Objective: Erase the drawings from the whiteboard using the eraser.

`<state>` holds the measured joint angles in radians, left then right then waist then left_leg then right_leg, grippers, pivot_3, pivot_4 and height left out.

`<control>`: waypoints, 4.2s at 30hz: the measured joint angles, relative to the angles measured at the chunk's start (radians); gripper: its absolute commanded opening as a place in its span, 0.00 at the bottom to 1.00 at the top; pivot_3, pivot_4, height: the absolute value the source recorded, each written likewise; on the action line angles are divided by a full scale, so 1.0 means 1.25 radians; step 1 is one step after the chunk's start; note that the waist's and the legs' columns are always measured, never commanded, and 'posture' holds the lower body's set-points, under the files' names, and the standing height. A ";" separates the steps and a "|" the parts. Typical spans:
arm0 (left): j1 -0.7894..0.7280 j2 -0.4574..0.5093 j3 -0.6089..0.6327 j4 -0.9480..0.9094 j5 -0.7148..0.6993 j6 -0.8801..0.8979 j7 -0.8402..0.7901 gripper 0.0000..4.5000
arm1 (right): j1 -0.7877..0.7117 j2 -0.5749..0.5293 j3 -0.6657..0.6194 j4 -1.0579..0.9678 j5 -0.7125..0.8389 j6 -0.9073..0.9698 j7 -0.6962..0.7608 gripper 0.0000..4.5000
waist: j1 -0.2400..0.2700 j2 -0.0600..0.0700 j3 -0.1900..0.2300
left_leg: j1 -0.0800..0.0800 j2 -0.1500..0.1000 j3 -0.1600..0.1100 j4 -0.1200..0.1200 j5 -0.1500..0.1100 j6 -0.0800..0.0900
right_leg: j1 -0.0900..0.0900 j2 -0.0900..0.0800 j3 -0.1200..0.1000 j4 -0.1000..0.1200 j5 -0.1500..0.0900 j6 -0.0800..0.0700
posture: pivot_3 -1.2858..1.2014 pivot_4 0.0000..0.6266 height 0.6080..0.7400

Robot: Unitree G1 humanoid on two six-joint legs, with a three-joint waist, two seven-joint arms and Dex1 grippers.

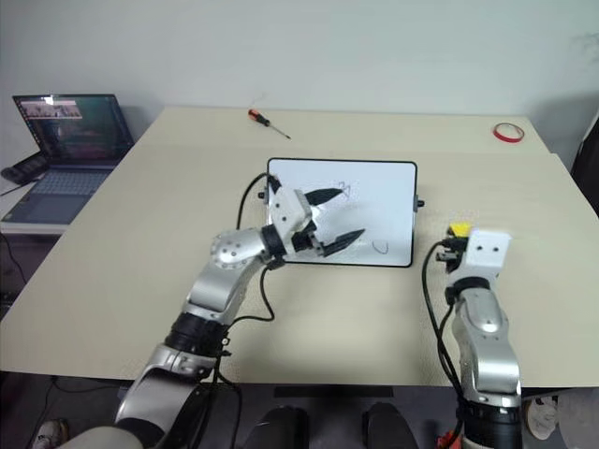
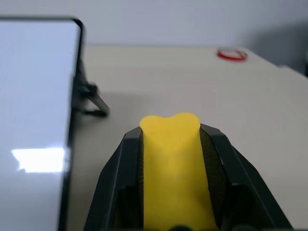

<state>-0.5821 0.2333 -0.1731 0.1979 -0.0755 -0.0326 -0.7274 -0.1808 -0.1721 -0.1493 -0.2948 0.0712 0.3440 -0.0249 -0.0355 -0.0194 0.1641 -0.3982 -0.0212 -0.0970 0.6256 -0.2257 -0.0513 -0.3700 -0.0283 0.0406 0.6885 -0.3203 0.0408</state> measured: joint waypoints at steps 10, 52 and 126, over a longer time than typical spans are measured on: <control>0.078 0.007 0.046 -0.002 0.069 -0.001 0.187 1.00 | -0.185 0.006 0.094 0.177 -0.022 -0.154 0.064 0.28 | 0.002 0.000 0.000 | 0.000 0.000 0.000 0.001 0.000 0.000 | -0.001 0.000 -0.001 0.002 0.000 0.000 | 0.52 0.24 1.00; 0.164 0.004 0.043 -0.100 0.074 0.060 0.227 1.00 | -0.552 0.062 0.251 0.803 -0.187 -0.417 0.177 0.28 | -0.003 0.000 0.000 | -0.001 0.000 0.000 0.001 0.000 0.000 | -0.003 0.000 0.000 0.005 0.000 0.000 | 0.52 0.24 1.00; 0.172 -0.026 0.012 -0.128 0.073 0.085 0.226 1.00 | -0.542 -0.022 0.251 0.738 -0.204 -0.335 0.224 0.28 | 0.003 0.000 0.000 | 0.000 0.000 -0.001 0.002 0.000 0.000 | -0.001 -0.001 0.000 0.004 0.000 0.000 | 0.52 0.24 1.00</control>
<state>-0.3668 0.2007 -0.1582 0.0376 0.0156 0.0730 -0.4448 -0.8583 -0.2001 0.1639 0.6278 -0.1832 -0.0747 0.2551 -0.0320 -0.0194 0.1645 -0.3982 -0.0215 -0.0983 0.6280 -0.2255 -0.0515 -0.3709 -0.0298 0.0402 0.6935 -0.3200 0.0405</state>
